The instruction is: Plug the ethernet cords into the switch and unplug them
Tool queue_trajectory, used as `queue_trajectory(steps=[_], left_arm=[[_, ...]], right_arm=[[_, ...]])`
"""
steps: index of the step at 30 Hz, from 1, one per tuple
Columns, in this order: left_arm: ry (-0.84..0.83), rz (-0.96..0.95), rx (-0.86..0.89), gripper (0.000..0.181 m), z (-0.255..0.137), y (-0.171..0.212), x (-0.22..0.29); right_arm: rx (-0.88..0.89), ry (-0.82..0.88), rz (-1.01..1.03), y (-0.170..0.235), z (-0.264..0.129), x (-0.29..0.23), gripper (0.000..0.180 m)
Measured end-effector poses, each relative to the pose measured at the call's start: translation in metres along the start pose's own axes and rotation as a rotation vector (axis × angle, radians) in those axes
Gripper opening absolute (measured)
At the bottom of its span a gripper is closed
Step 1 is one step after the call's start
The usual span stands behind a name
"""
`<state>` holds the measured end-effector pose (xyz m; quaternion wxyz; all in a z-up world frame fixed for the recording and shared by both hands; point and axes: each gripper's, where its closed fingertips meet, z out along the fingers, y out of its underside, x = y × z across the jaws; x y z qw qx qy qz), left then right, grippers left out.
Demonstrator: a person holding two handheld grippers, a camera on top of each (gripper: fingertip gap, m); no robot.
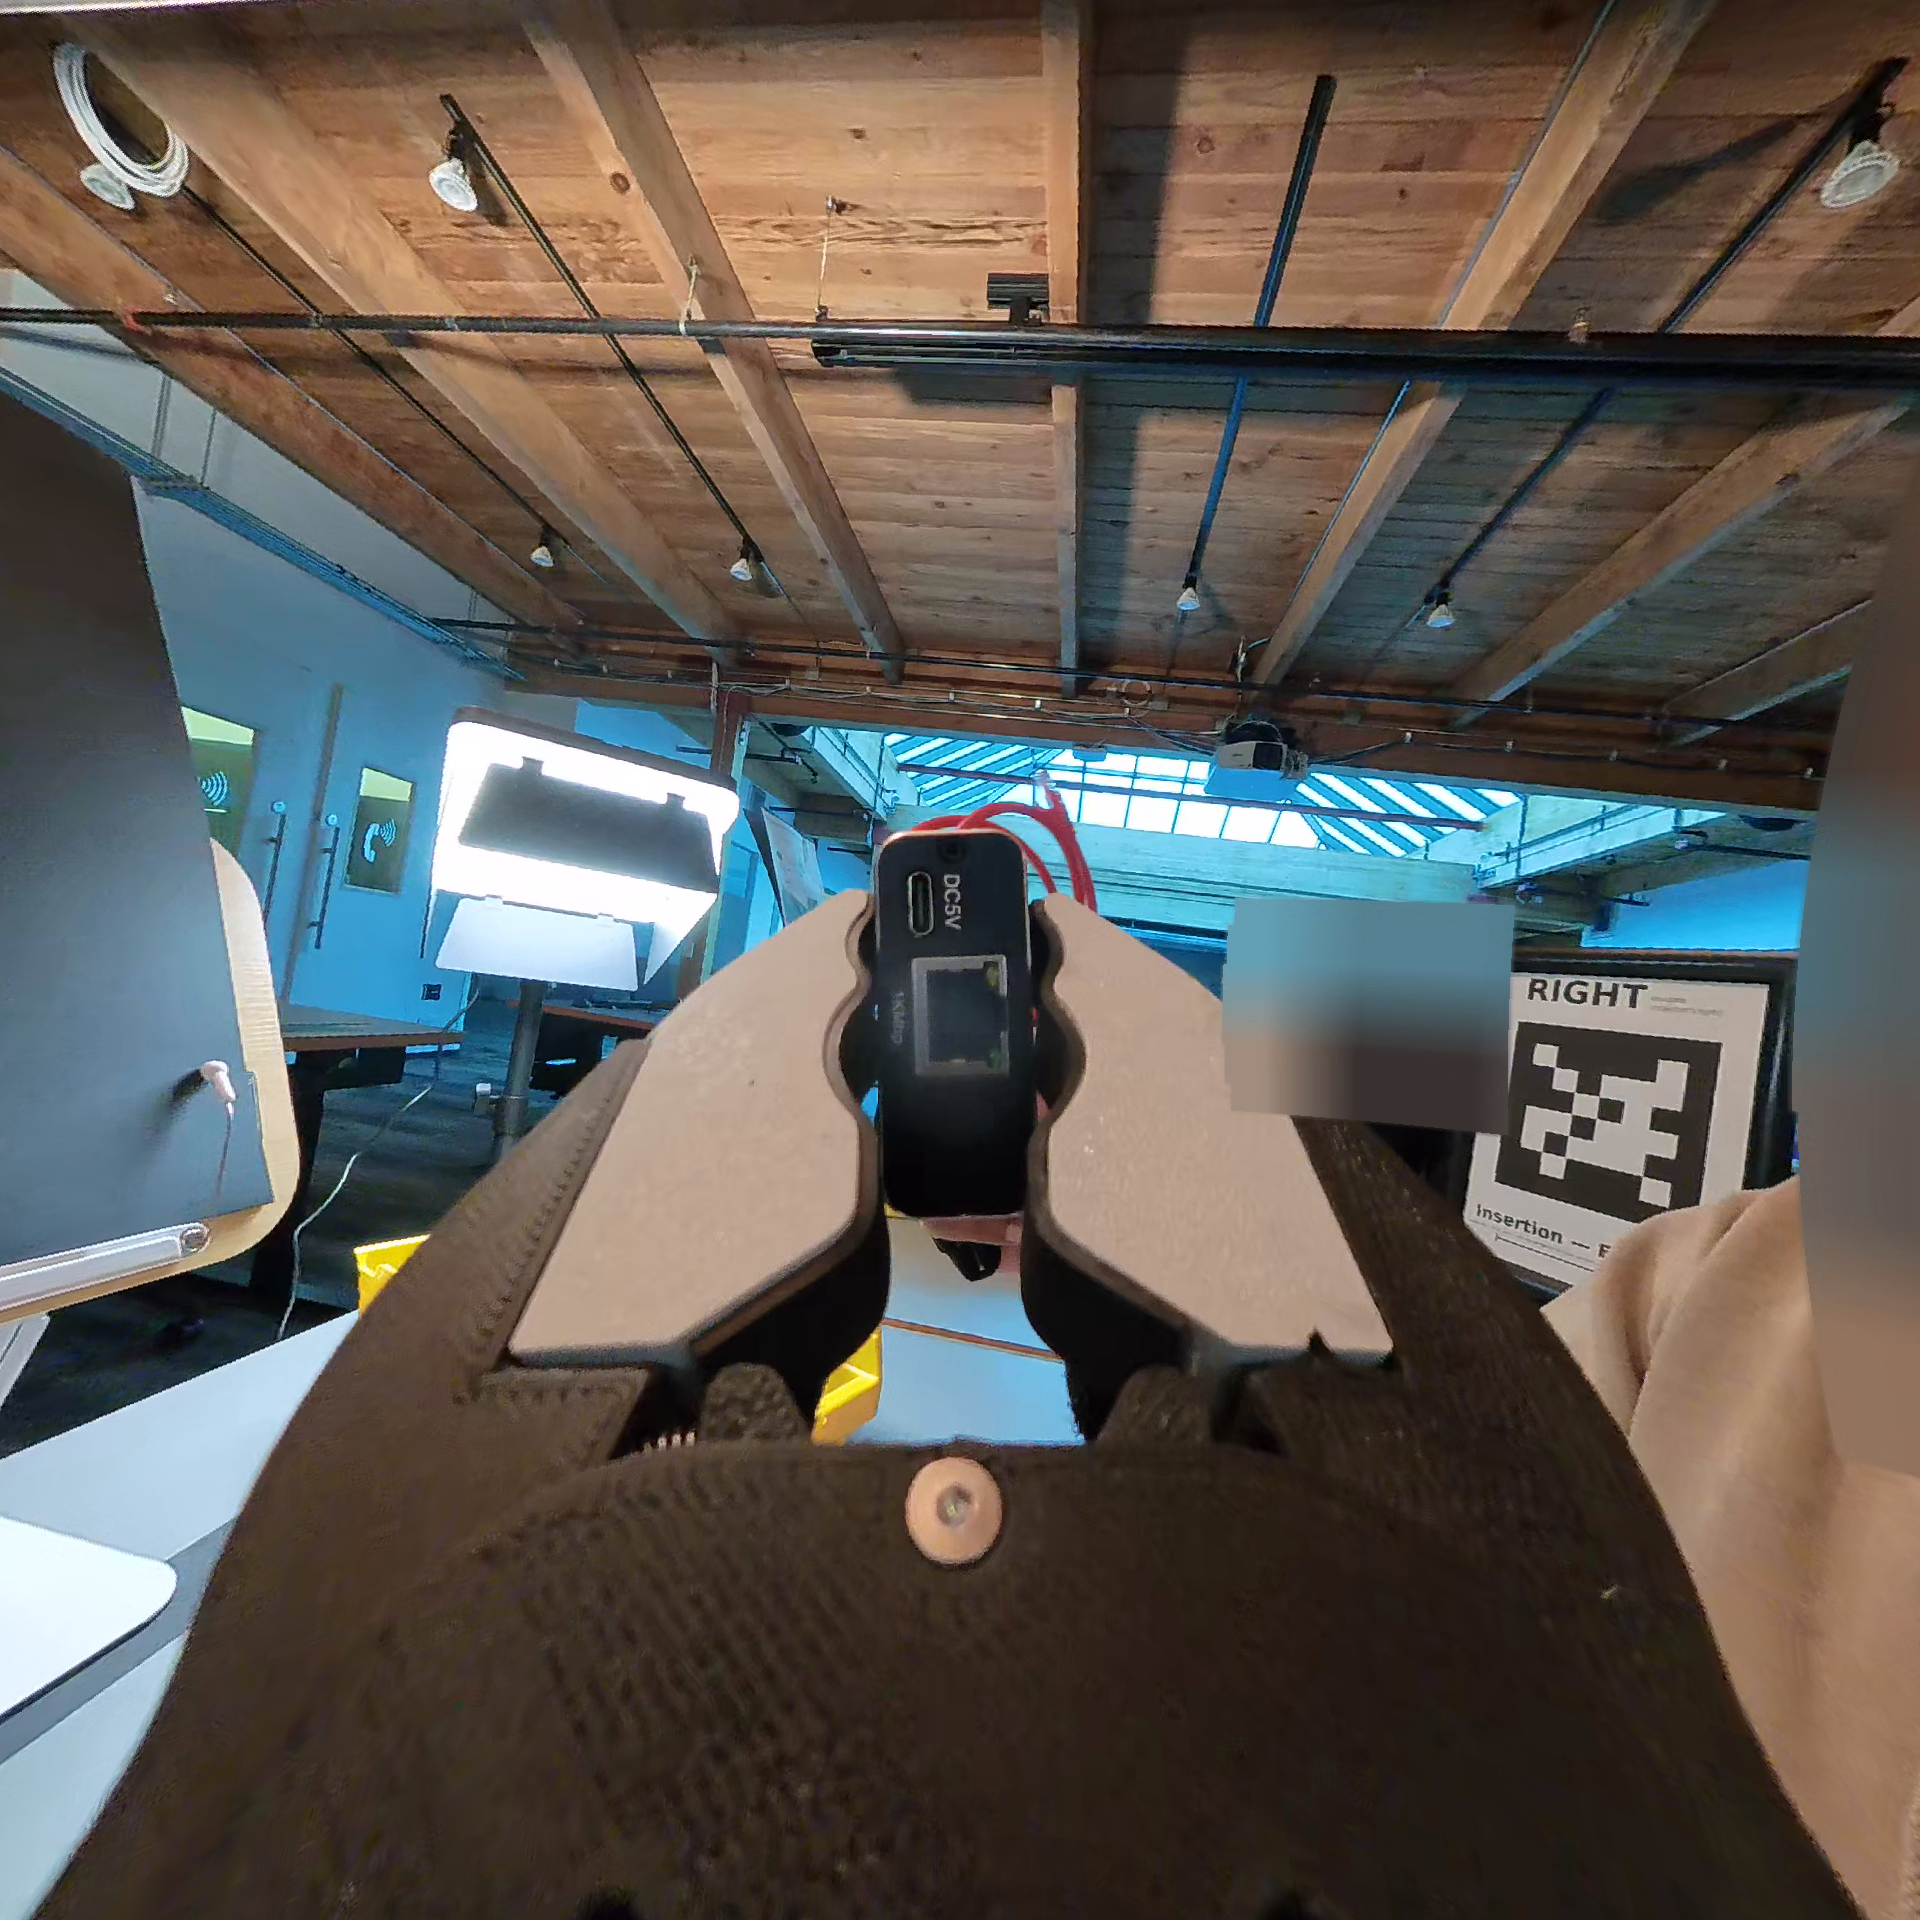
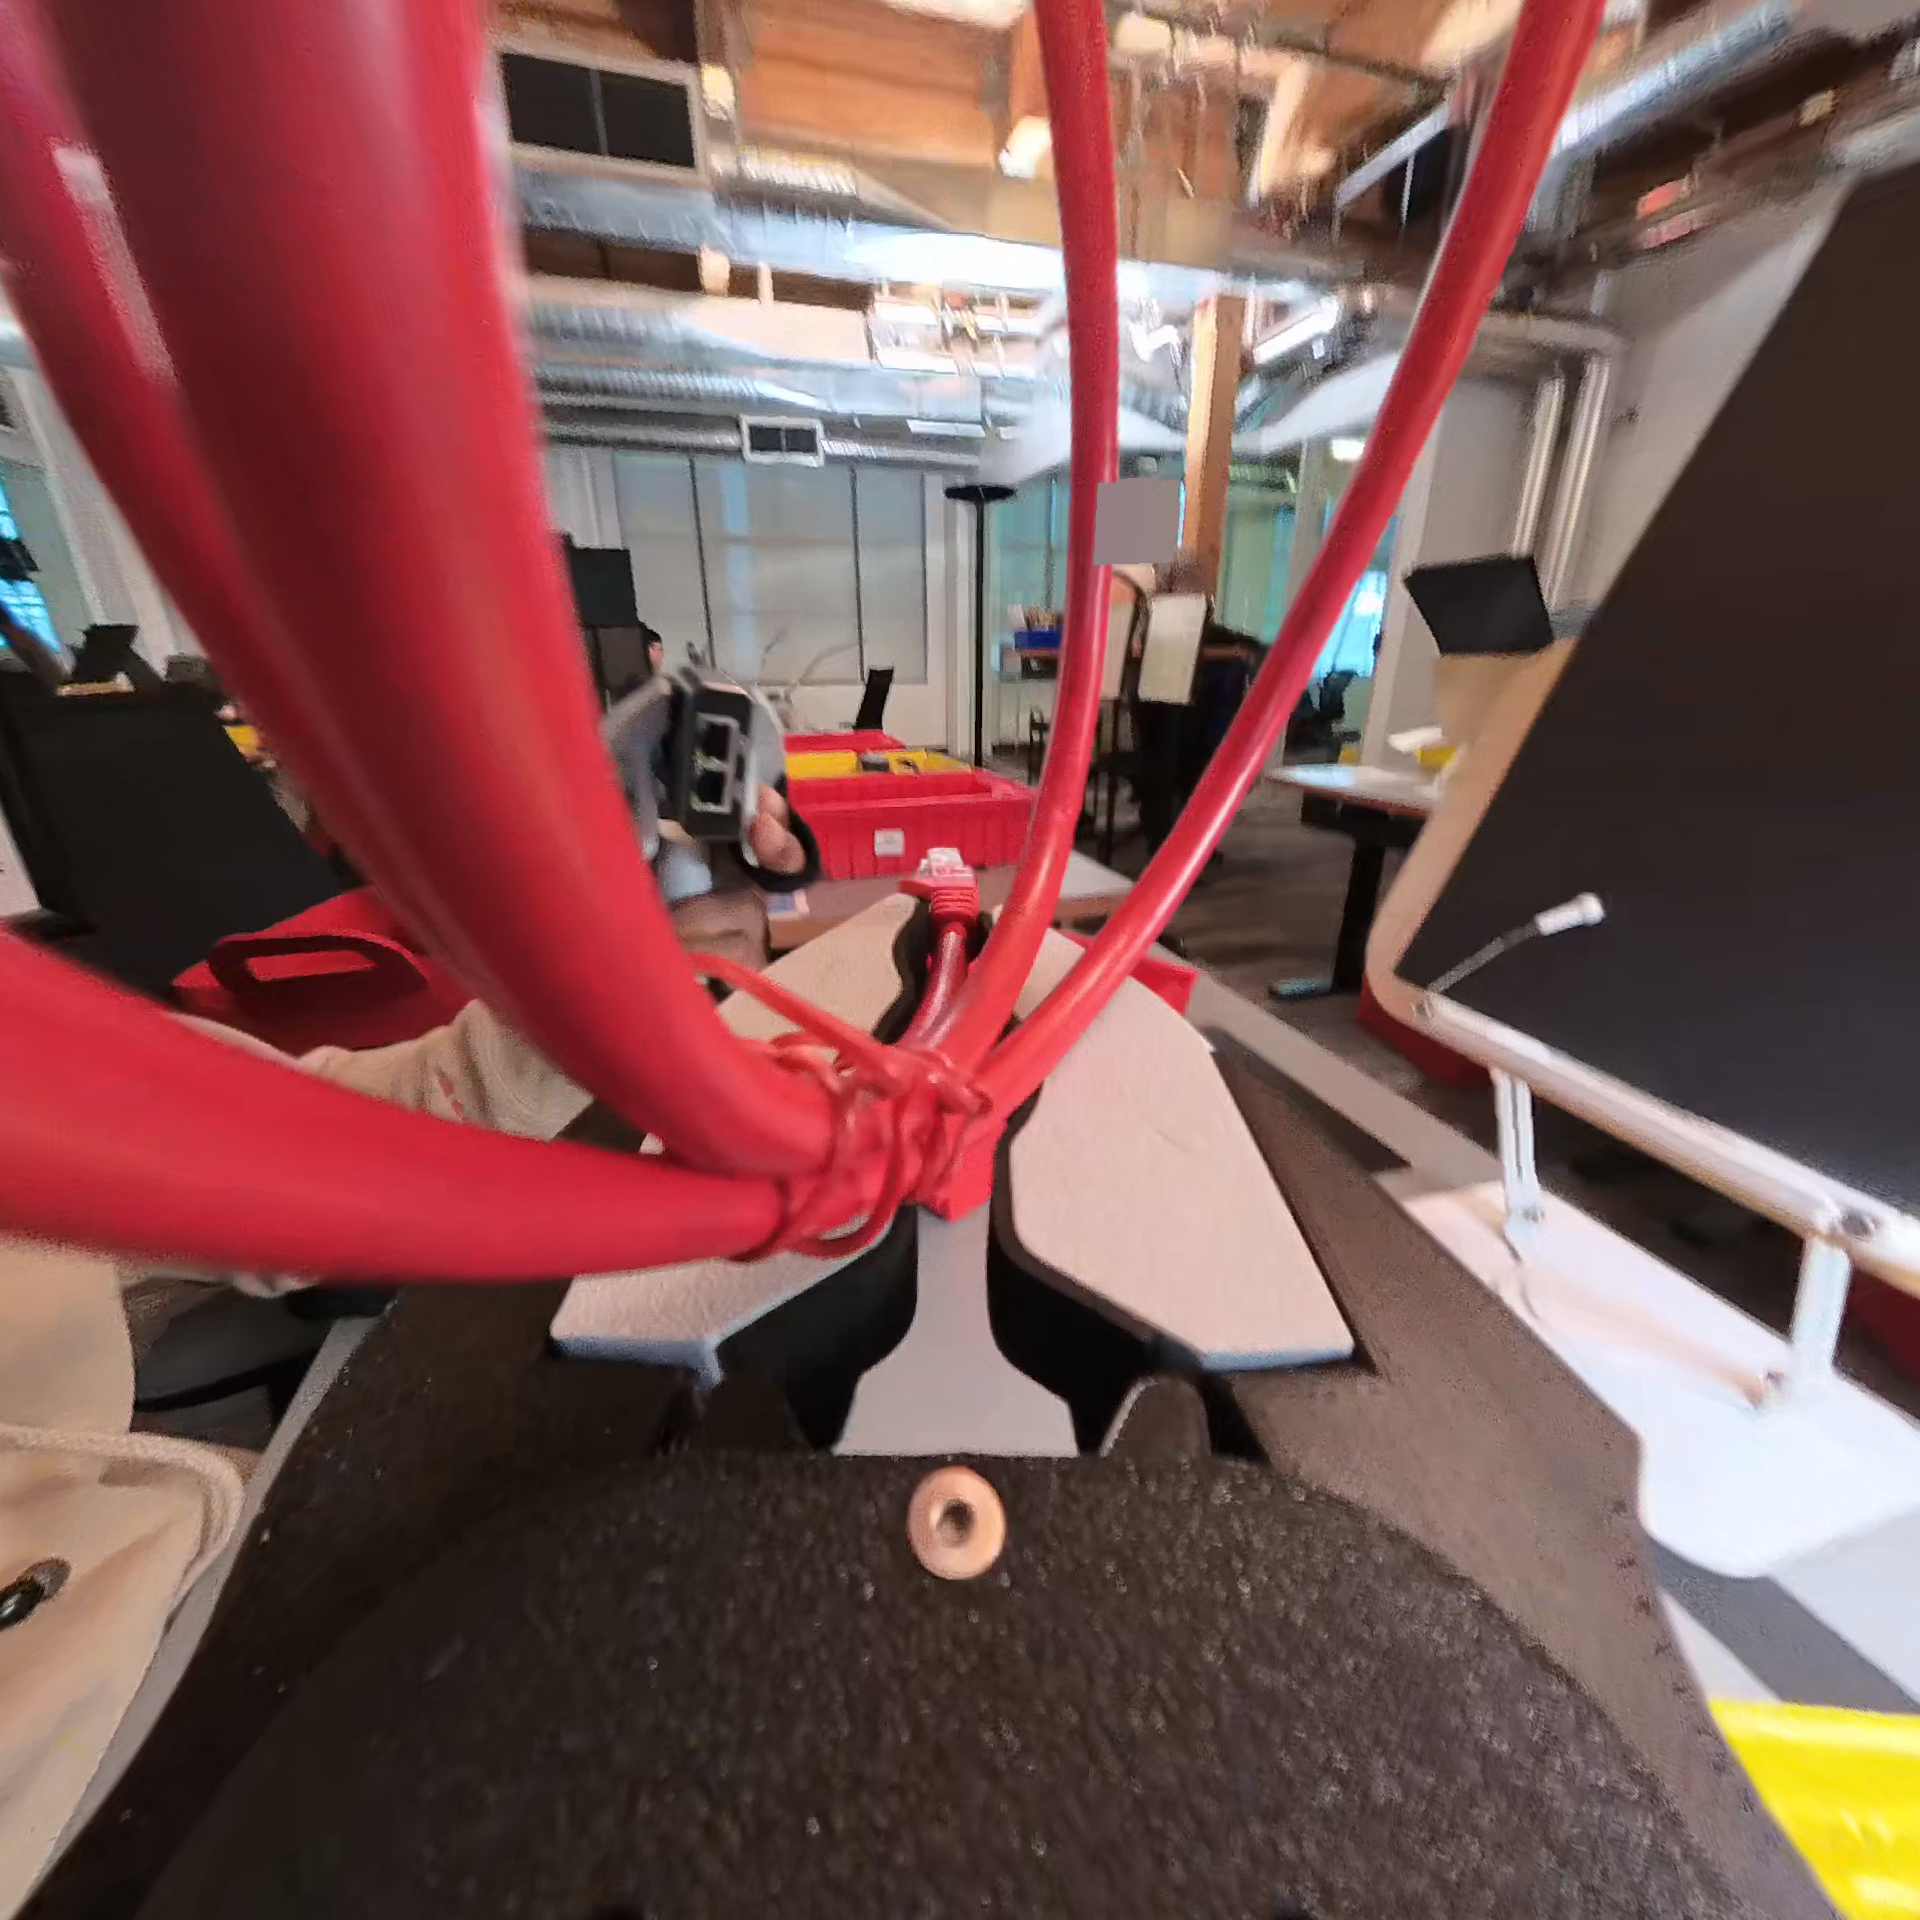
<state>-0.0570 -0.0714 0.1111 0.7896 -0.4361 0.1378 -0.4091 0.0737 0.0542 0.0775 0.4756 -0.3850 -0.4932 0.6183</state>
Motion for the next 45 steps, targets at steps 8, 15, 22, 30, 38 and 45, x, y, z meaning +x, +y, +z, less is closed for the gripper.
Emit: queue_trajectory(steps=[8,15,22,30,38,45], left_arm=[[-0.013,-0.004,-0.021,0.026,0.0,0.003,-0.003],[-0.028,-0.019,-0.04,0.025,0.0,0.01,-0.009],[-0.037,-0.035,-0.068,0.026,0.001,0.019,-0.013],[-0.045,-0.044,-0.076,0.026,0.001,0.023,-0.016],[-0.052,-0.069,-0.103,0.026,0.003,0.034,-0.019],[-0.022,-0.074,-0.086,0.026,0.004,0.031,-0.014]], right_arm=[[-0.269,0.152,0.277,0.06,-0.053,0.076,0.007],[-0.399,0.327,0.454,0.103,-0.103,0.123,0.009],[-0.788,0.46,0.358,0.151,-0.145,0.129,0.011],[-0.807,0.391,0.209,0.113,-0.156,0.104,0.01],[-0.714,0.439,0.211,0.095,-0.156,0.111,0.007],[-0.654,0.68,0.166,0.115,-0.164,0.174,0.007]])
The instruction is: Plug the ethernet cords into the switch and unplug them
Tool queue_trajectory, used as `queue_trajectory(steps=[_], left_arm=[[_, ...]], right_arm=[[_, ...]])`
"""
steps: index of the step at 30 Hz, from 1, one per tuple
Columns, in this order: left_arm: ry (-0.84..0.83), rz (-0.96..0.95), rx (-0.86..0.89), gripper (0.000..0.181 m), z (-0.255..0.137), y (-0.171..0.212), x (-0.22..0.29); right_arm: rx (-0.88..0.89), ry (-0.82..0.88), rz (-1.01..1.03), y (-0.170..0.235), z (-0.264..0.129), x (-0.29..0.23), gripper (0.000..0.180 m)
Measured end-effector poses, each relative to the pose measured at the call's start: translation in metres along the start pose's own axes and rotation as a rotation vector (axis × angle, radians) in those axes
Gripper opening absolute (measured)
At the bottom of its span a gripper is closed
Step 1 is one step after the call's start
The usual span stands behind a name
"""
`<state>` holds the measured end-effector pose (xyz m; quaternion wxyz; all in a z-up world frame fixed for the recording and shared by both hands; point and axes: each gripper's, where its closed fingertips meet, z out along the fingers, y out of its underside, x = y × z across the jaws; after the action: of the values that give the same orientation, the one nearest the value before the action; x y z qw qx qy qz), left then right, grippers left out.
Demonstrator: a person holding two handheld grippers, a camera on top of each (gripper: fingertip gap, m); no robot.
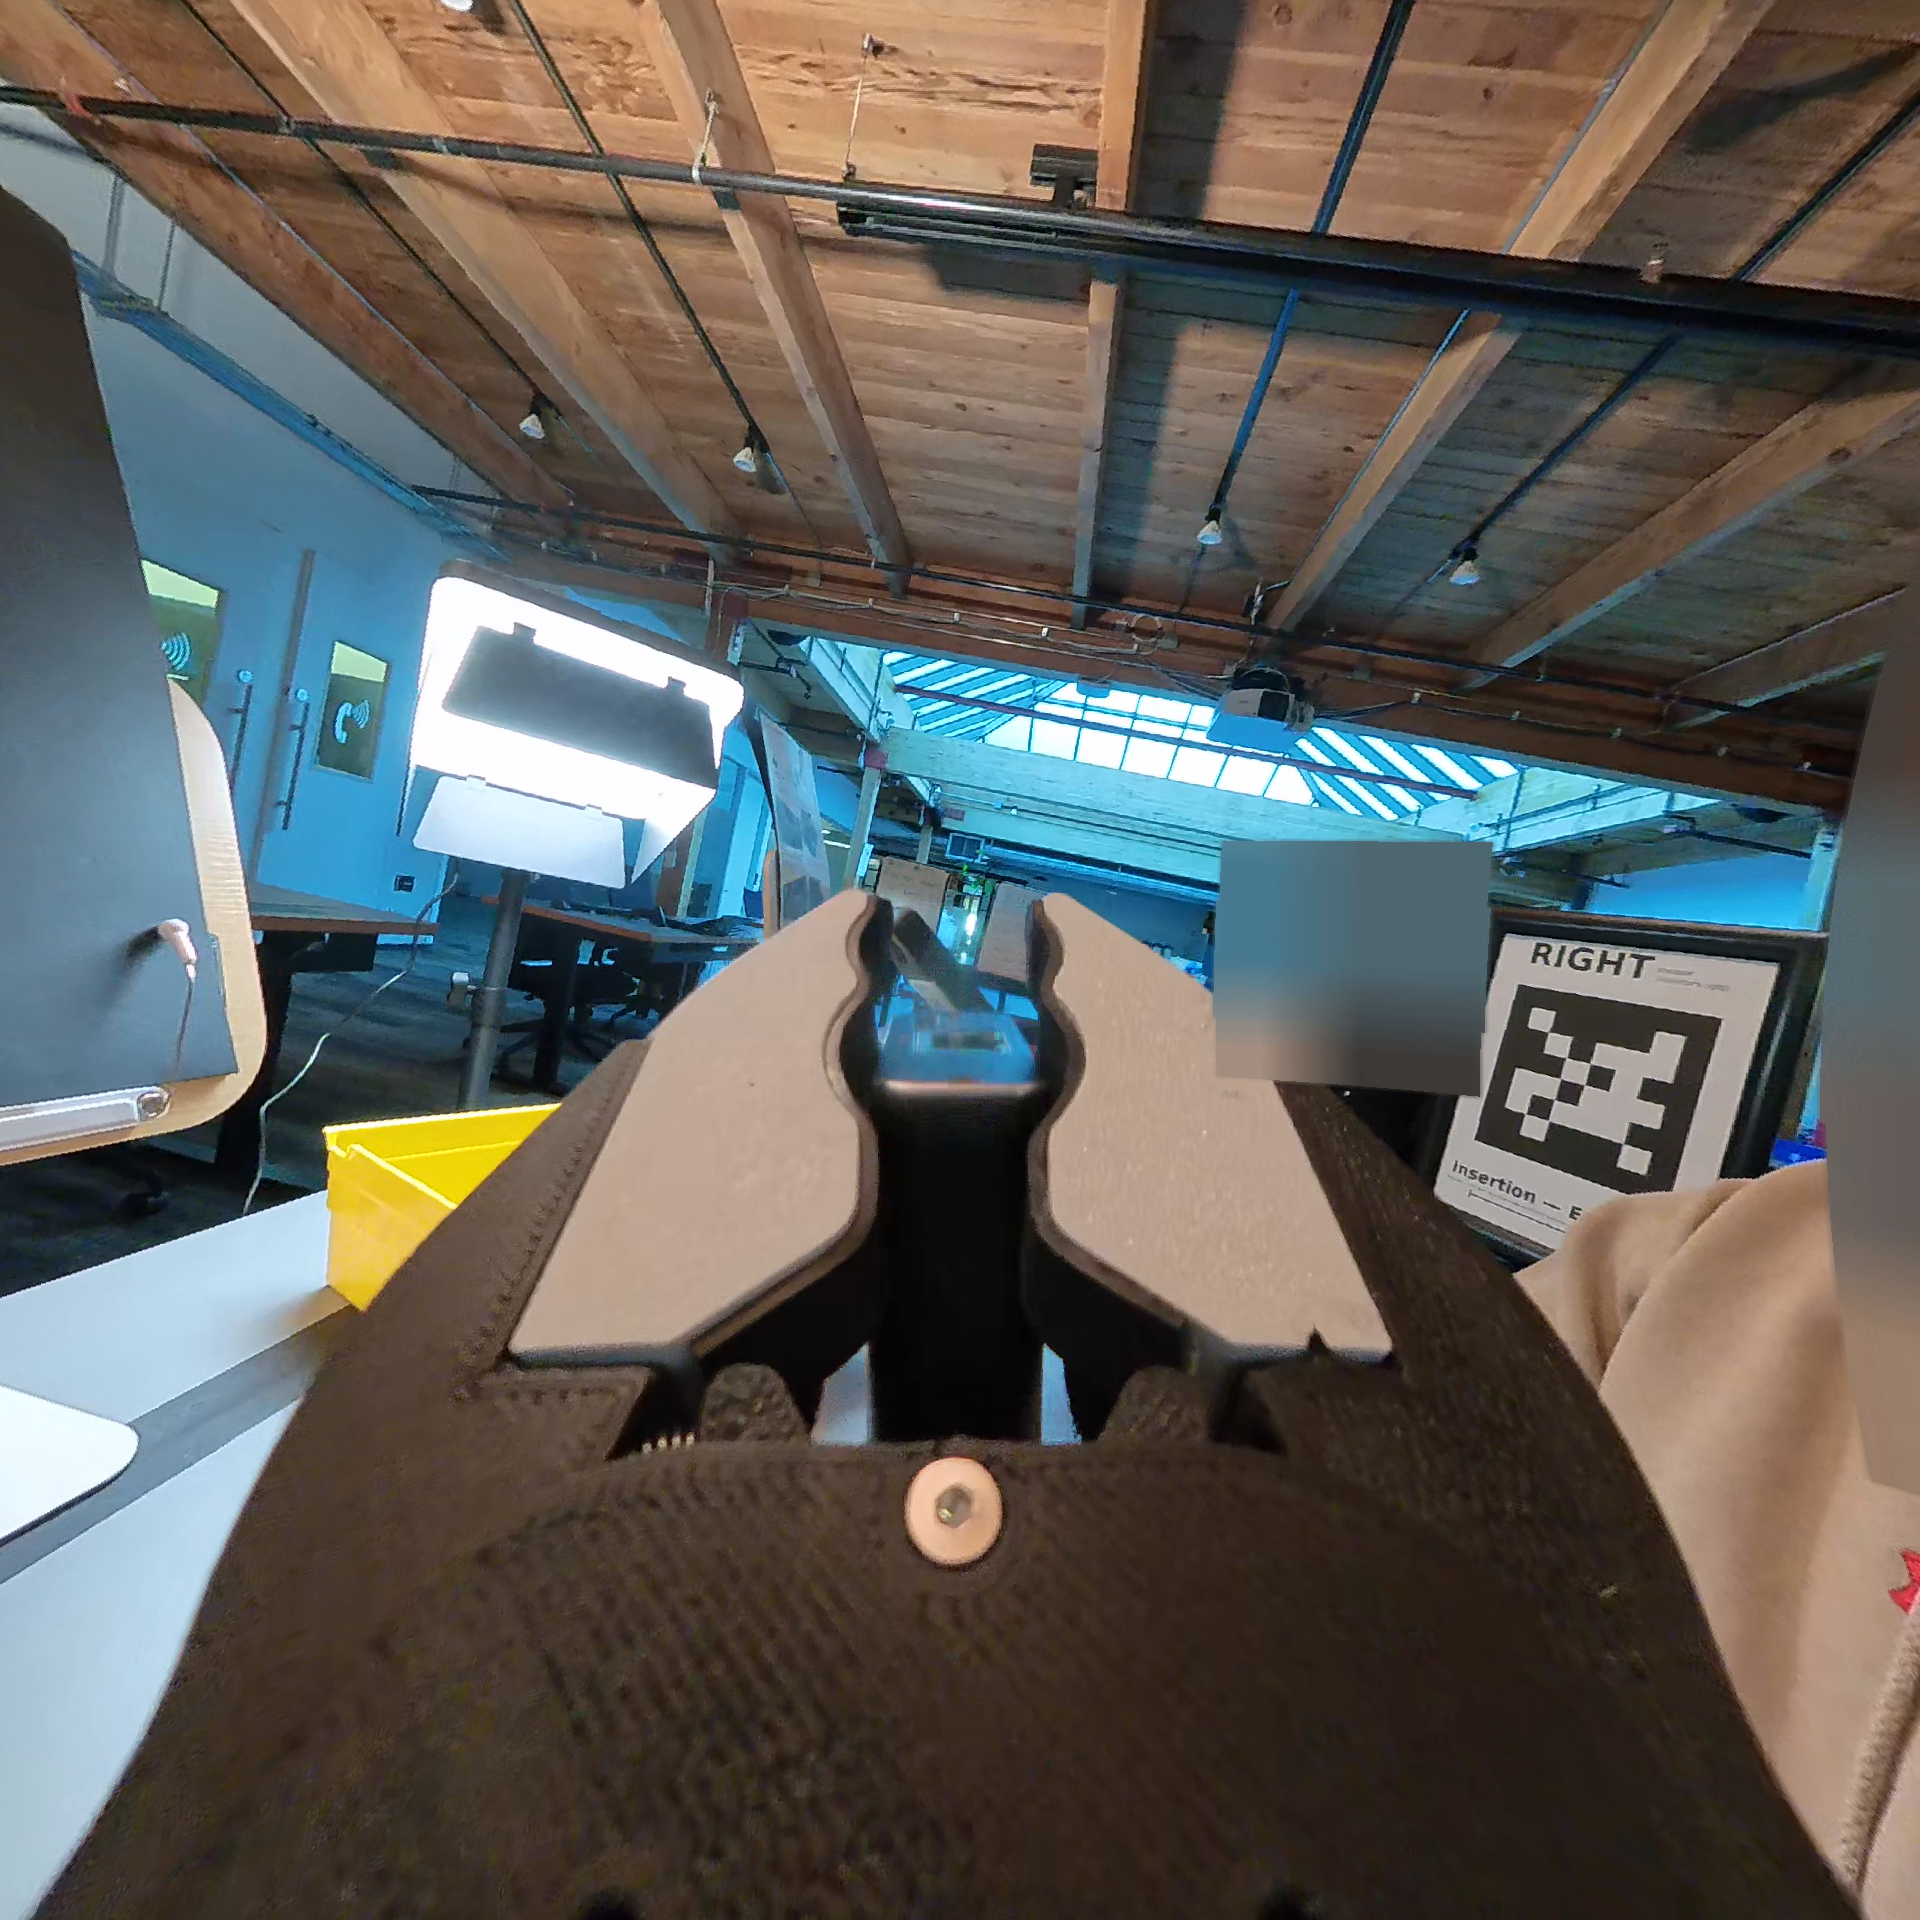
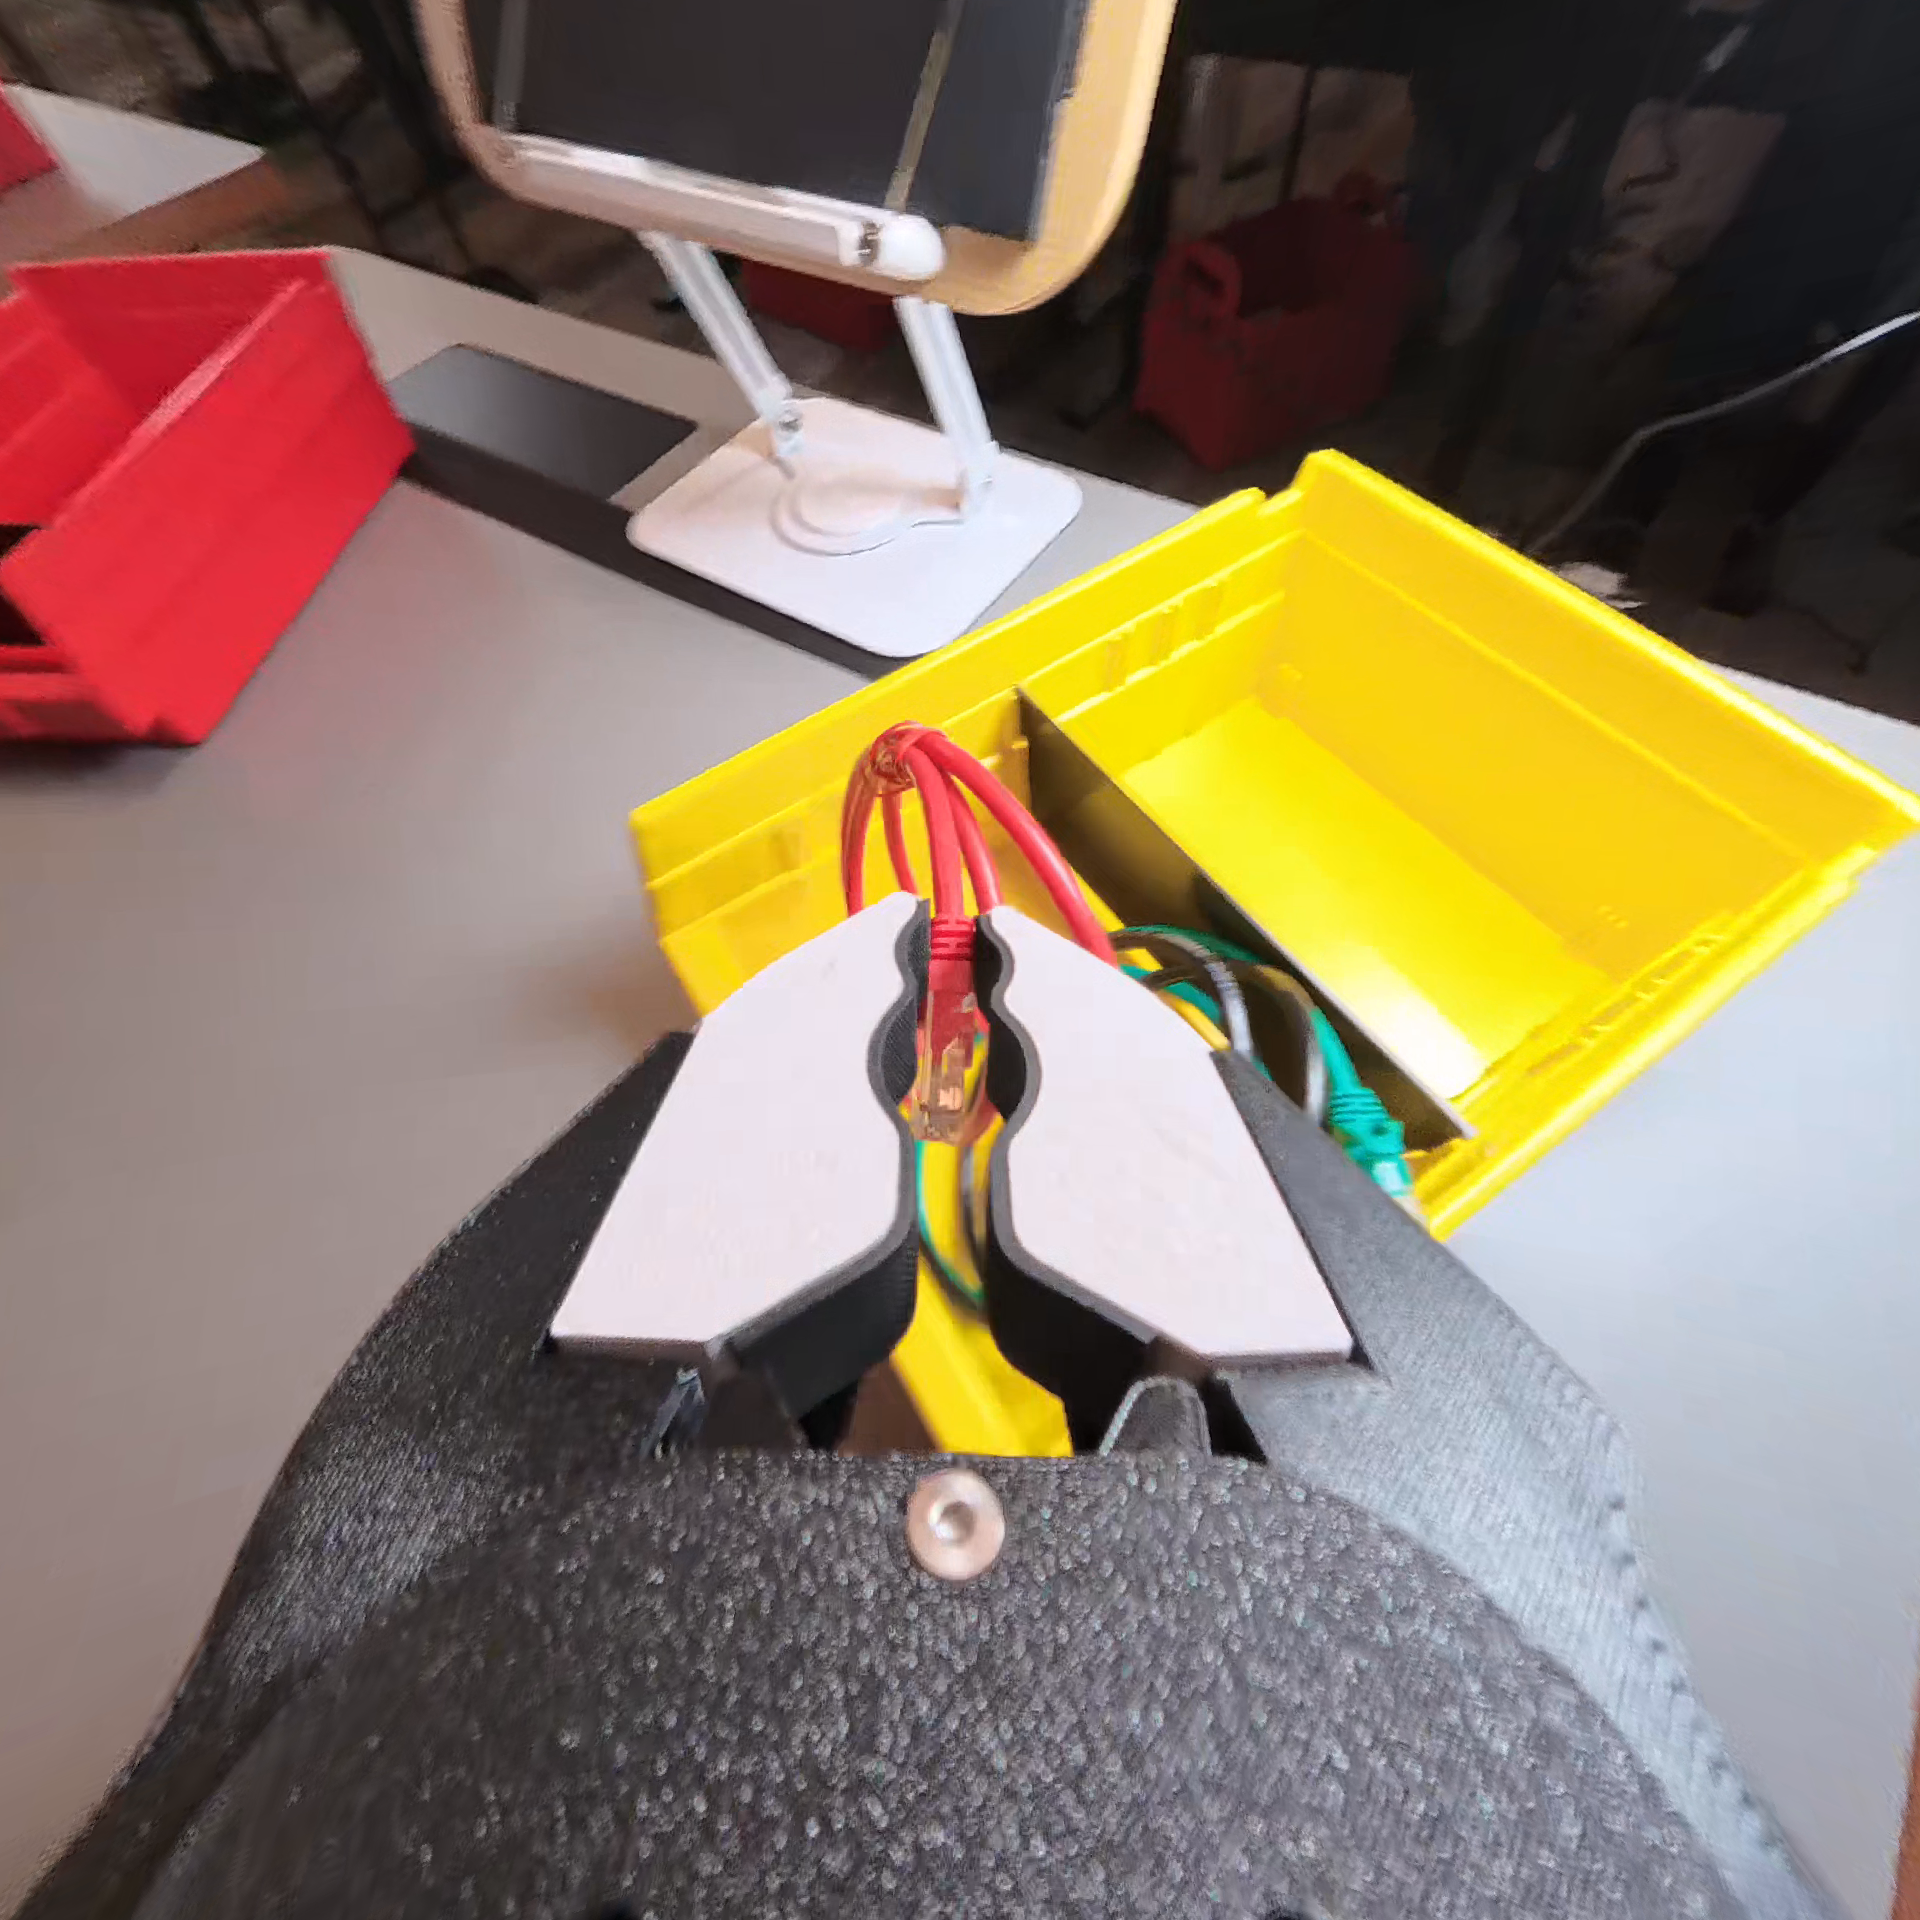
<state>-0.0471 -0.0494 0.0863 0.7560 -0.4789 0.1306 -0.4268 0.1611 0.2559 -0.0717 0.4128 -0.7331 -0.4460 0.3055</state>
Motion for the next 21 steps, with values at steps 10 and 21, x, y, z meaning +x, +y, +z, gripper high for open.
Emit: queue_trajectory(steps=[10,21], left_arm=[[-0.024,0.023,-0.092,0.026,0.003,0.015,-0.006],[-0.08,-0.096,-0.167,0.026,0.009,0.038,-0.014]], right_arm=[[0.218,0.491,-0.204,-0.039,-0.022,0.053,0.039],[0.624,-0.163,-0.945,-0.089,-0.018,-0.27,0.055]])
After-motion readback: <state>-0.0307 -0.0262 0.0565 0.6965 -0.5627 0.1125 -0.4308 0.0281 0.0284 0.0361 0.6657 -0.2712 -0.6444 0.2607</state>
